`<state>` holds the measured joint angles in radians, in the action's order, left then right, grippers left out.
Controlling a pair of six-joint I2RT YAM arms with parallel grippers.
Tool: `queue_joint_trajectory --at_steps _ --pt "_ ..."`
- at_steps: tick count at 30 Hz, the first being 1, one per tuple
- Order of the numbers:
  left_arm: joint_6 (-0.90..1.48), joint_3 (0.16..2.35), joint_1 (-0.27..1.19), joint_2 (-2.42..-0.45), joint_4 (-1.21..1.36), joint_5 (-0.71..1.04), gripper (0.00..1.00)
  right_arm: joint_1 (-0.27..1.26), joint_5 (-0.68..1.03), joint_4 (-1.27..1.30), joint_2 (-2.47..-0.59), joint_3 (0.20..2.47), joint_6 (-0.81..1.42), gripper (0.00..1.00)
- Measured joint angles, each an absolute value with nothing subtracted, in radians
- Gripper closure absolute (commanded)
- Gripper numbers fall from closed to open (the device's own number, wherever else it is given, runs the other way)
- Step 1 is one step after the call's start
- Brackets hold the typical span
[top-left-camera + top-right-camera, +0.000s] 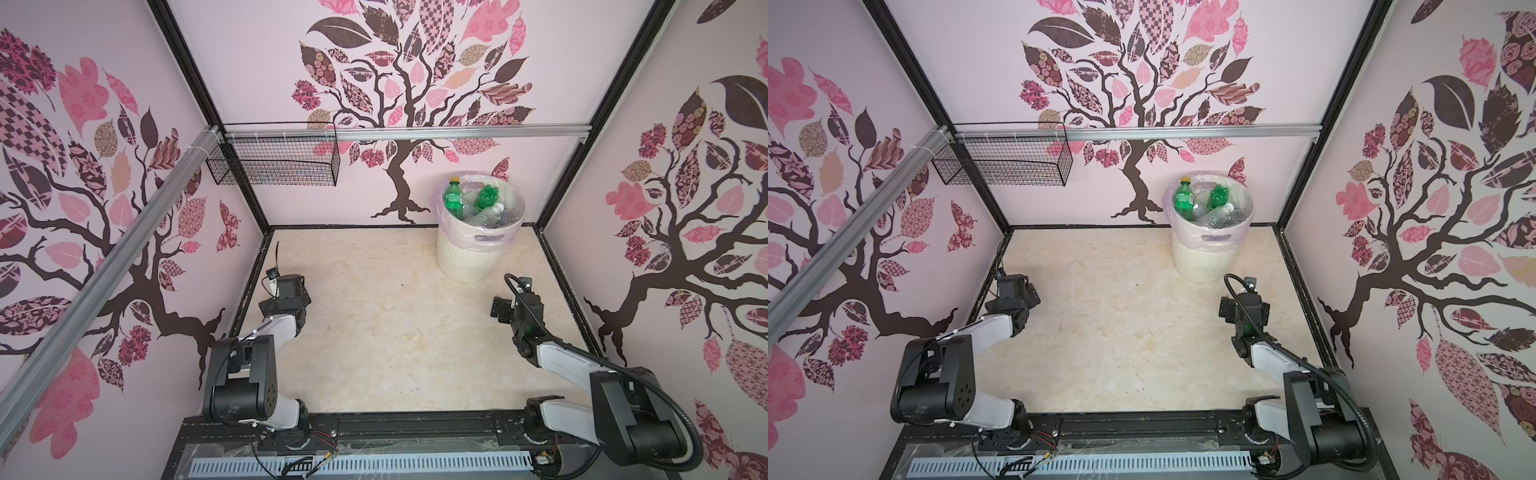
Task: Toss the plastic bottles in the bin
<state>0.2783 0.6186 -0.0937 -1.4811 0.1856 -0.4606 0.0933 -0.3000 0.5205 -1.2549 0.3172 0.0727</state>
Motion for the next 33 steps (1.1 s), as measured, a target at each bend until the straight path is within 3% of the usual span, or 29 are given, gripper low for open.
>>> queue_joint_trajectory --at_steps 13,20,24,33 --pt "0.224 0.535 -0.106 -1.485 0.475 -0.277 0.03 0.092 -0.244 1.143 -1.551 0.226 0.031 0.0" --pt "0.103 0.511 0.009 -1.535 0.599 -0.212 0.03 0.092 -0.238 1.223 -1.56 0.209 0.022 0.01" --pt "0.105 0.329 -0.02 -1.559 0.868 -0.224 0.03 0.092 -0.25 1.206 -1.561 0.232 0.025 0.01" --pt "0.088 0.359 0.012 -1.564 0.897 -0.272 0.03 0.092 -0.266 1.197 -1.561 0.25 0.026 0.01"
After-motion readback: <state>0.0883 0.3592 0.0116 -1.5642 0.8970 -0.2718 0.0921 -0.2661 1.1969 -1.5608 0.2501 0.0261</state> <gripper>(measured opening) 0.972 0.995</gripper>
